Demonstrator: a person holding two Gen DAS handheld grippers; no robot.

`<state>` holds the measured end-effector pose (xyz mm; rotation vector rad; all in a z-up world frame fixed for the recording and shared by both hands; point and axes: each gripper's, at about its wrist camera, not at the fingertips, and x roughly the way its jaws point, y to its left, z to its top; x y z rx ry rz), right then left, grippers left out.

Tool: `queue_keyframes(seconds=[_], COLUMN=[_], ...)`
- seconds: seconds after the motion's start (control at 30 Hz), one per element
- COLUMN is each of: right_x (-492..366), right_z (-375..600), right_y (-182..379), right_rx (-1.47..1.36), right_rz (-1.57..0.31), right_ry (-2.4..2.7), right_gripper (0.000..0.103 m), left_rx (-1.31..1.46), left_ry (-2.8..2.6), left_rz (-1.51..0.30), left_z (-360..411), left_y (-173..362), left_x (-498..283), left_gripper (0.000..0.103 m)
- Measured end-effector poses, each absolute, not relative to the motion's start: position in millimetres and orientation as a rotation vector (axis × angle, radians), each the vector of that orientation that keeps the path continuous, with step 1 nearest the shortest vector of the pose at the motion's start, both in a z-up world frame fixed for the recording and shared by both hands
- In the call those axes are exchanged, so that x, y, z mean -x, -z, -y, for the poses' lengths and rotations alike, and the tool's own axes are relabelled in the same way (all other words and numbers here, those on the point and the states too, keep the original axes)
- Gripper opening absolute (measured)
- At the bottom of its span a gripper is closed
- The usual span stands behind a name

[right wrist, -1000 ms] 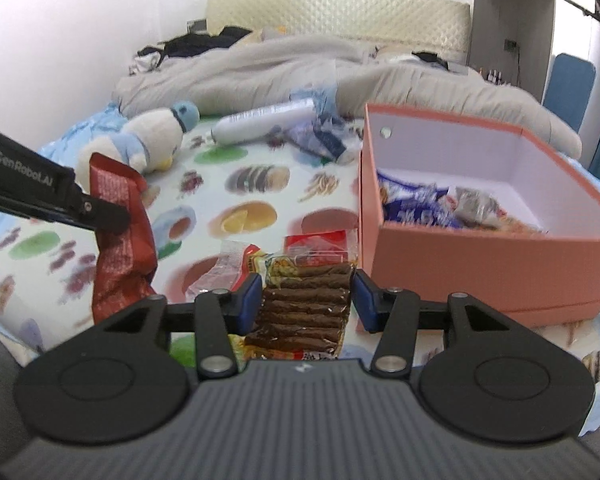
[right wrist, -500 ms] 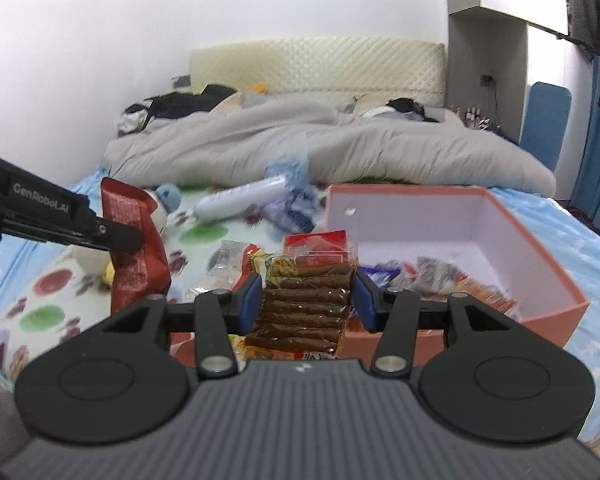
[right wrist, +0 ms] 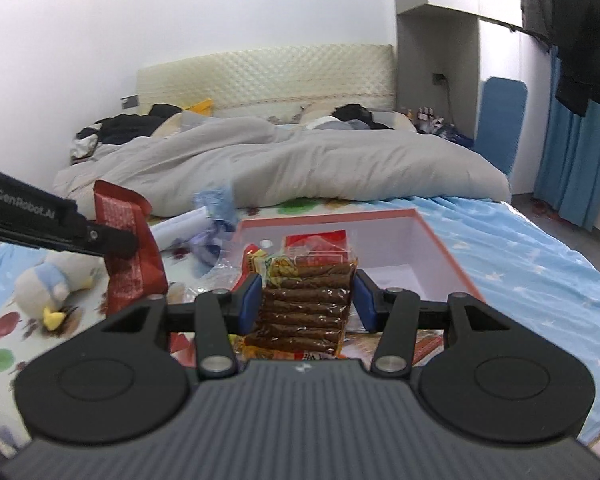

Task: Organize snacks
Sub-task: 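Carry the red packet and brown stick packet over the pink box, then open both grippers to drop the packets into the pink box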

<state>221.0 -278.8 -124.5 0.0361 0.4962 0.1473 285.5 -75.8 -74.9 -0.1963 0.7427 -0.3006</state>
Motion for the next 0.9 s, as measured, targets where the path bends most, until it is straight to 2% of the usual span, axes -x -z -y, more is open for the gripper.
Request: queue_keyframes(seconds=[0.53, 0.9], right_x=[-295, -312], right_z=[325, 333], right_y=[183, 197], right_rx=[-0.094, -0.142], right_rz=[-0.651, -0.734], right_ry=[-0.109, -0.123], right_gripper=[0.052, 0.054], left_rx=[0.137, 0.113], left_ry=[0.377, 0.363], left_rz=[-0.907, -0.925], left_z=[148, 153], left_y=[144, 156], left_x=[-388, -400], left_gripper=[0.020, 0.024])
